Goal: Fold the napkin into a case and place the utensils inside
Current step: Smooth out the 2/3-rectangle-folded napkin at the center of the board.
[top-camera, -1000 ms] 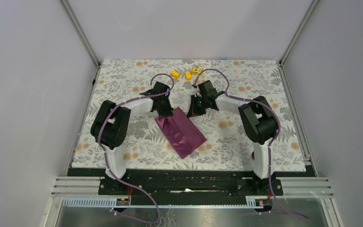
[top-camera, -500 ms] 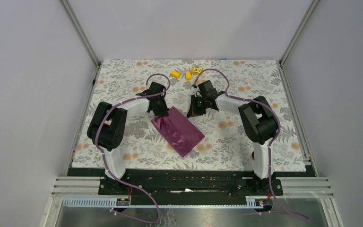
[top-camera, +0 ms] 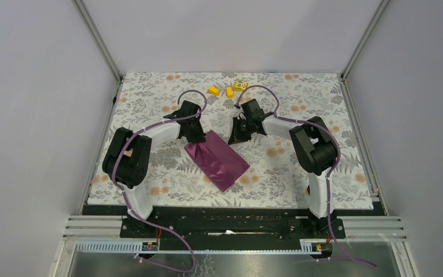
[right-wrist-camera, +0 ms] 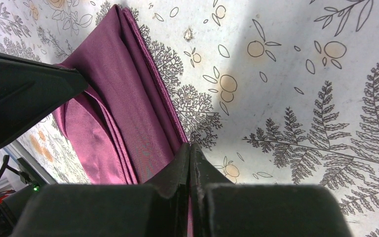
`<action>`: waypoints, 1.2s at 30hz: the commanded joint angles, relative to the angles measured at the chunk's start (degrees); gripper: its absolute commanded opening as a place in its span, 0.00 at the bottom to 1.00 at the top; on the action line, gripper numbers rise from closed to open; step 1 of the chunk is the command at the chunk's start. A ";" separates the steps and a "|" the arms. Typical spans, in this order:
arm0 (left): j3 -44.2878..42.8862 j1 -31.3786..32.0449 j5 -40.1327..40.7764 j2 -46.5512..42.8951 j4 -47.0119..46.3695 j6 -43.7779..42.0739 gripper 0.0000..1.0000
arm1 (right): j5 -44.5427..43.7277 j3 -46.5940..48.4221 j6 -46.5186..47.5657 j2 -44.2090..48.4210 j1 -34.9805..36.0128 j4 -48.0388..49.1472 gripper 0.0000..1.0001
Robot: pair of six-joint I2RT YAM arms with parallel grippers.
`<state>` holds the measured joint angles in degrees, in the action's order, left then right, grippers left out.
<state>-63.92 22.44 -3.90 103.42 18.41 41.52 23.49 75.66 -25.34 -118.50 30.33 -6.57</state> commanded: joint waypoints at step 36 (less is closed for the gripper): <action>-0.70 -1.55 3.59 -2.26 2.66 -4.06 0.08 | -5.27 14.47 1.80 -9.10 6.26 -4.54 0.00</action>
<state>-63.20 21.52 -3.01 103.42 20.08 39.03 21.43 90.04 -24.47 -127.55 37.01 -9.85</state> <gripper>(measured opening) 0.077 0.014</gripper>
